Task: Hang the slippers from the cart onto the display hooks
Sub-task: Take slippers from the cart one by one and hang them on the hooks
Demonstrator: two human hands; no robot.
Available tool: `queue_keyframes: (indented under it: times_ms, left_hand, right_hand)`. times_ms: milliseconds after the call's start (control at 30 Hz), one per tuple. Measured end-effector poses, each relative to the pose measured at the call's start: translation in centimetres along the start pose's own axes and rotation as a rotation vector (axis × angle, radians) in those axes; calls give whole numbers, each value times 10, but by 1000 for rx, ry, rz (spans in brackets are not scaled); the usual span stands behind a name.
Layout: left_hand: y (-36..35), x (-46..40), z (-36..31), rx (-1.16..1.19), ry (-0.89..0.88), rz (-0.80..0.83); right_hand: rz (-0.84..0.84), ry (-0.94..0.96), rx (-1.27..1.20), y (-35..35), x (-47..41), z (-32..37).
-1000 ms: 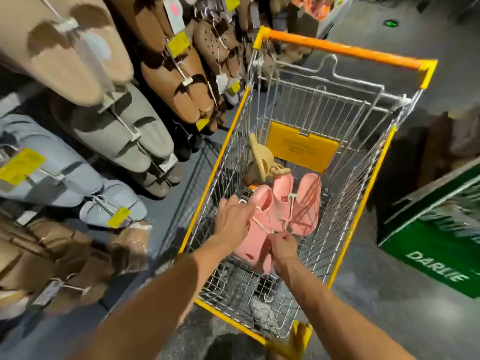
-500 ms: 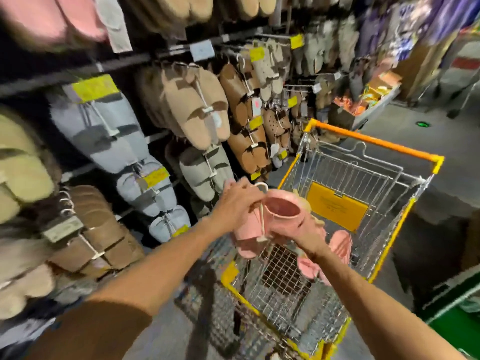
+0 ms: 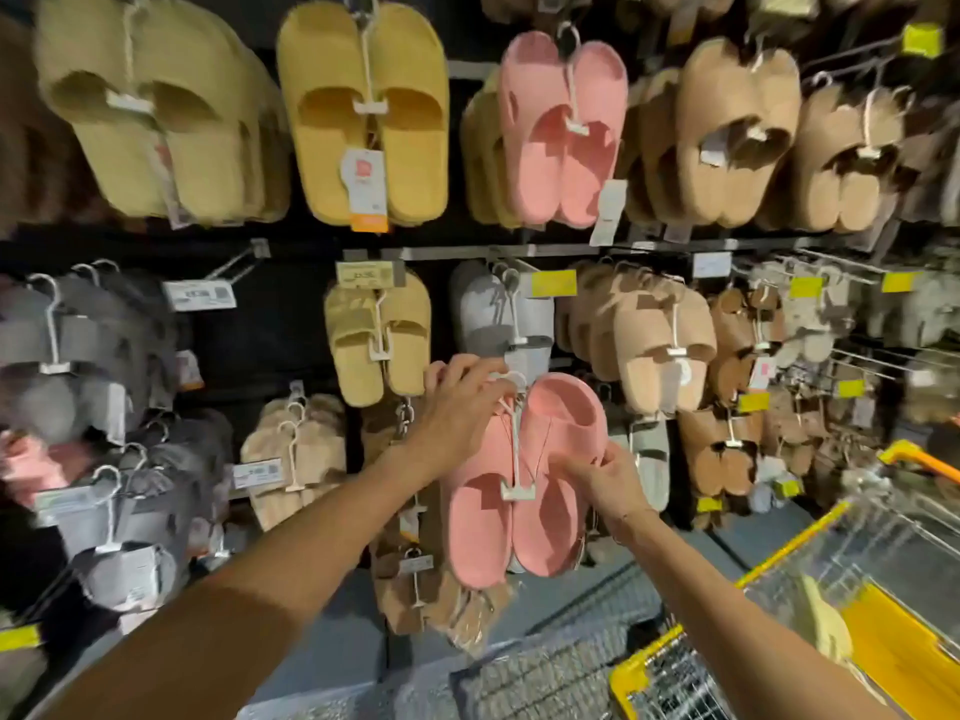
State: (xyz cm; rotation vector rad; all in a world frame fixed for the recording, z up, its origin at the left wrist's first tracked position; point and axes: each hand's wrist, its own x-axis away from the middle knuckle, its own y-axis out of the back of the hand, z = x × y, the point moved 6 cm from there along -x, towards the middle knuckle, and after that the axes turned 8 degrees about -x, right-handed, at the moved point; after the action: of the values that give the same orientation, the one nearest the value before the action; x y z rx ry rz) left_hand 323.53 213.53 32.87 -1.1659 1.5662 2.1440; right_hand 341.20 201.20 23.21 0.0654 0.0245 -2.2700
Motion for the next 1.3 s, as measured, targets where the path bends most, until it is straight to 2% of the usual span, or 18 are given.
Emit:
queue_keyframes:
  times_ms: [67,100,233,300,367,400,533,633,867,967,1100,1300]
  left_hand:
    - [10,33,51,0,260,38]
    - [13,54,75,91,426,60]
    - [10,146,135,884,1185,85]
    - [3,189,136,1160,1404,281]
    - [3,223,144,1187,1448,425]
    - [3,237,154,1176,1450,423]
    - [18,255,193,1208,1414,256]
    - [40,245,225,1116,1380,132]
    - [62,235,300,1071,1451,-119]
    - [59,236,326,1098,1445,-177]
    - [43,238,362,1132,1420,-205]
    - [17,228,418,1127,1346,-116]
  right_hand:
    - [56,15,1,-44,-6,7]
    - [84,29,-13,-65,-10,8]
    - [197,25,-36,-146,-12,10]
    - [254,0,-44,-180,-9,4]
    - [299,-18,-11,-210,-6,-3]
    - [315,-35,8,-222,-6,-7]
    - [363,-41,45,-261,-13,-14]
    - [408,-70,49,-288,-20,-5]
    - [442,-91,74,-359,-34,38]
    - [492,-192,132,-392,-52,31]
    - [556,-230,212,-424,-72,18]
    - [503,-143,168,-452,-109,10]
